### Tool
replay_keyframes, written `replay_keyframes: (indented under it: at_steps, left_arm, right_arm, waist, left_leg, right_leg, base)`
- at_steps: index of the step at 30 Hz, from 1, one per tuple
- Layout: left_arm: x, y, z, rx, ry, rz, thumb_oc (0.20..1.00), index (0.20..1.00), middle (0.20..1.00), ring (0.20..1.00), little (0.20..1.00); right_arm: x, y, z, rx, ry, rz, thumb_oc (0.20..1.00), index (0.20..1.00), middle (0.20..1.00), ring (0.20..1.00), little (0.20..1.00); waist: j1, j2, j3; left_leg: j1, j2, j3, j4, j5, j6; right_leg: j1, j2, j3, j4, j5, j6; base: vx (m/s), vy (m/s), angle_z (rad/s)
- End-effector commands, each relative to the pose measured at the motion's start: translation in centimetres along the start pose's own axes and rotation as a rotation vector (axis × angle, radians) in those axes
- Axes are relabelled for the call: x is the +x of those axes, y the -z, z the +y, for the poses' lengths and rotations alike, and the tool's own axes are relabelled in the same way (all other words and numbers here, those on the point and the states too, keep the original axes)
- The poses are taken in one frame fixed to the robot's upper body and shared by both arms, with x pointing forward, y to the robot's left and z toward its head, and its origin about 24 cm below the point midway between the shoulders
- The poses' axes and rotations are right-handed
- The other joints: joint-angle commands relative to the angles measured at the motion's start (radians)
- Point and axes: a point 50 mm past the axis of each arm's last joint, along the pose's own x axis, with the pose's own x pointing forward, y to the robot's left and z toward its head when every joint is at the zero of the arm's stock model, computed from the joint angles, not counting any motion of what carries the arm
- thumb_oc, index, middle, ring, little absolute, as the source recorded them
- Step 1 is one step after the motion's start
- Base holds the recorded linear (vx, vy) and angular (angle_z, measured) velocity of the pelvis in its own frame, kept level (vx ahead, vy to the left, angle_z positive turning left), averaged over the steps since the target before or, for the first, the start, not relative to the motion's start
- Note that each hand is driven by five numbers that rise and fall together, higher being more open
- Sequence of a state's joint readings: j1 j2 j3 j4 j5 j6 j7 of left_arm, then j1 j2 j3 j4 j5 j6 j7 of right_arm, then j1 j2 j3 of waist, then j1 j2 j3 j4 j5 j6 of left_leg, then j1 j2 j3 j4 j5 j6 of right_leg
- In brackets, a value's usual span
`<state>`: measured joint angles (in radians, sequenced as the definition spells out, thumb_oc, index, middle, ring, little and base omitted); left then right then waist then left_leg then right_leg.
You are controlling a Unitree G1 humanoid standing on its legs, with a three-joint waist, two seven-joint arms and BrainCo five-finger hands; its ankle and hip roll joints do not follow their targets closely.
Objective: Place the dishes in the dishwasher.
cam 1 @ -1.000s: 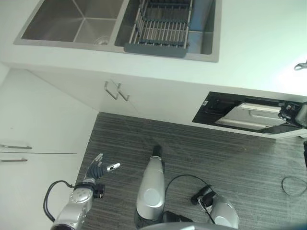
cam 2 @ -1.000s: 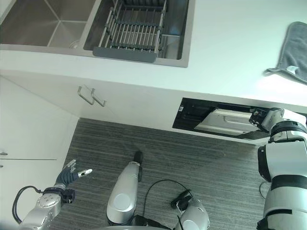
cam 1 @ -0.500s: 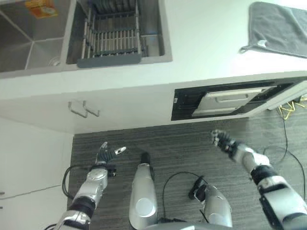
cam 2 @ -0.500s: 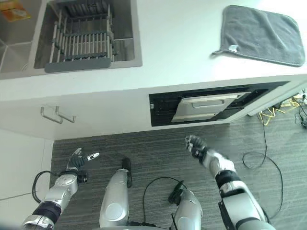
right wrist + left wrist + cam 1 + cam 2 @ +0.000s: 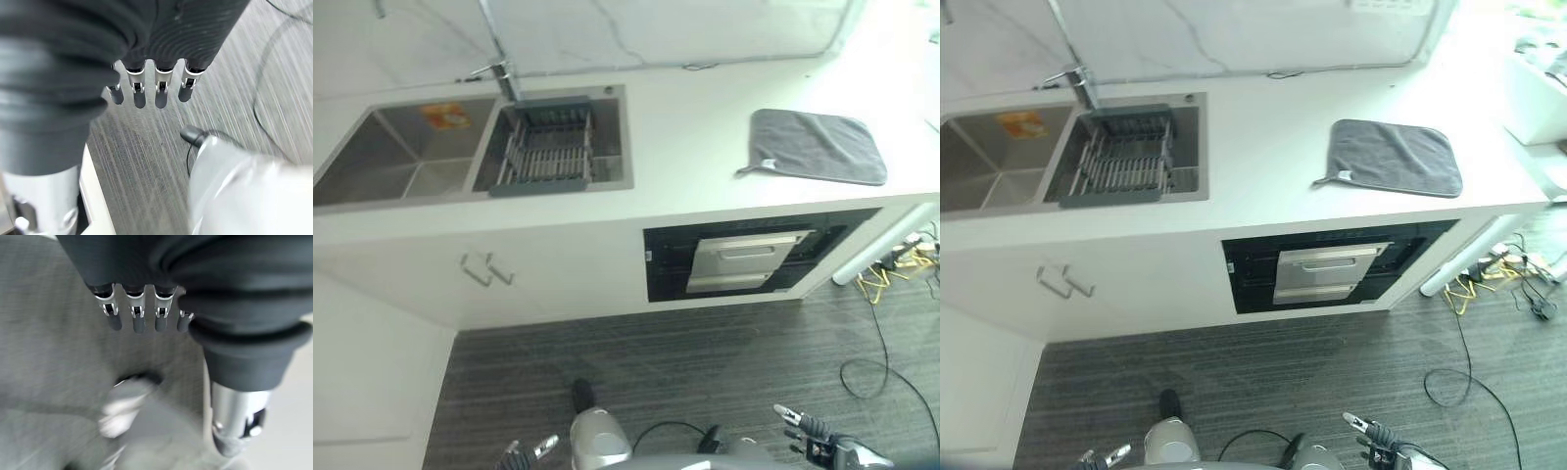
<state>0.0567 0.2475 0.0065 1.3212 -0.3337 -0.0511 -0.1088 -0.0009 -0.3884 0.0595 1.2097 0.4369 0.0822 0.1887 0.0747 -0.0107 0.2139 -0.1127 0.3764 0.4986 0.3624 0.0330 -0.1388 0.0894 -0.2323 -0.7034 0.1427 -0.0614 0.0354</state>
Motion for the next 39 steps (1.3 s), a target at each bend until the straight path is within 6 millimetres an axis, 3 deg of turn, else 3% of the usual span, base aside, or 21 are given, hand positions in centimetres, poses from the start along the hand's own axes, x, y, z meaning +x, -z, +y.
replay_keyframes:
  at_steps: [1, 3, 4, 6, 8, 9, 10, 12, 16, 22, 28, 39]
  left_arm:
    - [0.2, -4.8, -1.6, 0.032, 0.227, -0.028, 1.000, 1.000, 1.000, 1.000, 1.000]
    - [0.2, -3.5, -1.8, -0.041, 0.271, 0.058, 1.000, 1.000, 1.000, 1.000, 1.000]
    - [0.2, -2.7, -1.8, -0.025, 0.271, 0.100, 1.000, 1.000, 1.000, 1.000, 1.000]
    - [0.2, -2.6, -2.1, -0.067, 0.260, 0.110, 1.000, 1.000, 1.000, 1.000, 1.000]
    - [0.4, -3.4, -2.1, -0.108, 0.235, 0.083, 1.000, 1.000, 1.000, 1.000, 1.000]
    - [0.4, -4.7, -2.2, -0.122, 0.223, 0.039, 1.000, 1.000, 1.000, 1.000, 1.000]
    - [0.5, -5.6, -2.5, -0.137, 0.221, 0.007, 1.000, 1.000, 1.000, 1.000, 1.000]
    - [0.5, -7.3, -2.7, -0.124, 0.200, -0.075, 1.000, 1.000, 1.000, 1.000, 1.000]
    - [0.4, -9.1, -3.1, -0.180, 0.196, -0.183, 1.000, 1.000, 1.000, 1.000, 1.000]
    - [0.4, -7.3, -2.8, -0.156, 0.196, -0.183, 1.000, 1.000, 1.000, 1.000, 1.000]
    - [0.4, -5.0, -2.5, -0.260, 0.184, -0.179, 1.000, 1.000, 1.000, 1.000, 1.000]
    - [0.3, -4.6, -2.1, -0.248, 0.235, -0.174, 1.000, 1.000, 1.000, 1.000, 1.000]
  right_arm:
    - [0.7, -4.5, 2.2, -0.197, 0.063, -0.054, 1.000, 1.000, 1.000, 1.000, 1.000]
    - [0.7, -2.1, 1.8, -0.078, 0.066, 0.027, 1.000, 1.000, 1.000, 1.000, 1.000]
    - [0.8, -0.7, 2.2, -0.047, 0.043, 0.051, 1.000, 1.000, 1.000, 1.000, 1.000]
    - [0.8, 0.7, 2.8, -0.051, -0.008, 0.056, 1.000, 1.000, 1.000, 1.000, 1.000]
    - [0.7, 1.6, 3.3, -0.065, -0.041, 0.054, 1.000, 1.000, 1.000, 1.000, 1.000]
    - [0.7, 2.1, 3.5, -0.039, -0.056, 0.042, 1.000, 1.000, 1.000, 1.000, 1.000]
    - [0.7, 1.9, 3.7, -0.030, -0.070, 0.022, 1.000, 1.000, 1.000, 1.000, 1.000]
    - [0.8, 0.2, 4.6, -0.032, -0.112, -0.048, 1.000, 1.000, 1.000, 1.000, 1.000]
    - [0.9, -1.9, 4.6, -0.004, -0.126, -0.078, 1.000, 1.000, 1.000, 1.000, 1.000]
    - [0.9, 0.0, 4.2, 0.008, -0.122, 0.006, 1.000, 1.000, 1.000, 1.000, 1.000]
    - [0.7, 1.7, 3.9, -0.001, -0.122, 0.044, 1.000, 1.000, 1.000, 1.000, 1.000]
    - [0.6, 1.5, 3.5, -0.035, -0.127, 0.021, 1.000, 1.000, 1.000, 1.000, 1.000]
  waist:
    - [-0.031, -0.004, 0.051]
    - [-0.046, 0.002, 0.027]
    - [-0.056, 0.004, 0.002]
    - [-0.081, 0.007, -0.025]
    - [-0.114, 0.003, -0.043]
    - [-0.139, -0.006, -0.057]
    - [-0.149, -0.014, -0.065]
    - [-0.152, -0.022, -0.077]
    - [-0.152, -0.013, -0.109]
    - [-0.147, -0.002, -0.151]
    - [-0.134, 0.007, -0.172]
    - [-0.128, 0.018, -0.171]
  left_leg:
    - [0.080, -0.069, -0.065, -0.134, -0.060, -0.021]
    - [0.157, -0.106, -0.037, -0.275, -0.033, -0.003]
    - [0.193, -0.147, -0.036, -0.359, -0.020, 0.011]
    - [0.232, -0.185, -0.043, -0.425, -0.022, 0.033]
    - [0.238, -0.204, -0.093, -0.437, -0.042, 0.050]
    - [0.222, -0.216, -0.129, -0.434, -0.042, 0.067]
    - [0.222, -0.226, -0.154, -0.438, -0.051, 0.072]
    - [0.234, -0.224, -0.156, -0.450, -0.054, 0.068]
    - [0.252, -0.199, -0.158, -0.450, -0.053, 0.046]
    - [0.279, -0.181, -0.171, -0.450, -0.050, 0.034]
    - [0.293, -0.177, -0.200, -0.450, -0.056, 0.028]
    - [0.302, -0.175, -0.198, -0.450, -0.061, 0.026]
  right_leg:
    - [-0.020, -0.062, 0.195, -0.003, -0.018, 0.096]
    - [-0.001, -0.089, 0.192, -0.037, 0.035, 0.137]
    - [0.008, -0.093, 0.201, -0.051, 0.055, 0.158]
    - [-0.004, -0.072, 0.245, -0.032, 0.039, 0.162]
    - [-0.026, -0.019, 0.337, -0.033, 0.007, 0.155]
    - [-0.045, 0.029, 0.418, -0.070, 0.016, 0.131]
    - [-0.044, 0.042, 0.449, -0.099, 0.025, 0.126]
    - [-0.024, 0.040, 0.450, -0.155, 0.056, 0.129]
    - [0.017, 0.064, 0.458, -0.213, 0.061, 0.120]
    - [0.062, 0.107, 0.465, -0.230, 0.026, 0.086]
    - [0.089, 0.111, 0.444, -0.230, 0.006, 0.076]
    - [0.105, 0.092, 0.417, -0.230, 0.003, 0.086]
  base:
    - [-0.05, 0.412, 0.63]
    - [0.02, 0.454, 0.12]
    - [0.05, 0.386, 0.02]
    - [0.07, 0.286, -0.08]
    - [0.03, 0.050, 0.19]
    - [-0.04, -0.076, 0.42]
    - [-0.07, -0.119, 0.73]
    - [-0.05, -0.140, 0.82]
    - [-0.03, -0.158, 0.10]
    - [0.09, -0.122, 0.06]
    - [0.05, -0.065, 0.21]
    - [0.03, 0.023, 0.06]
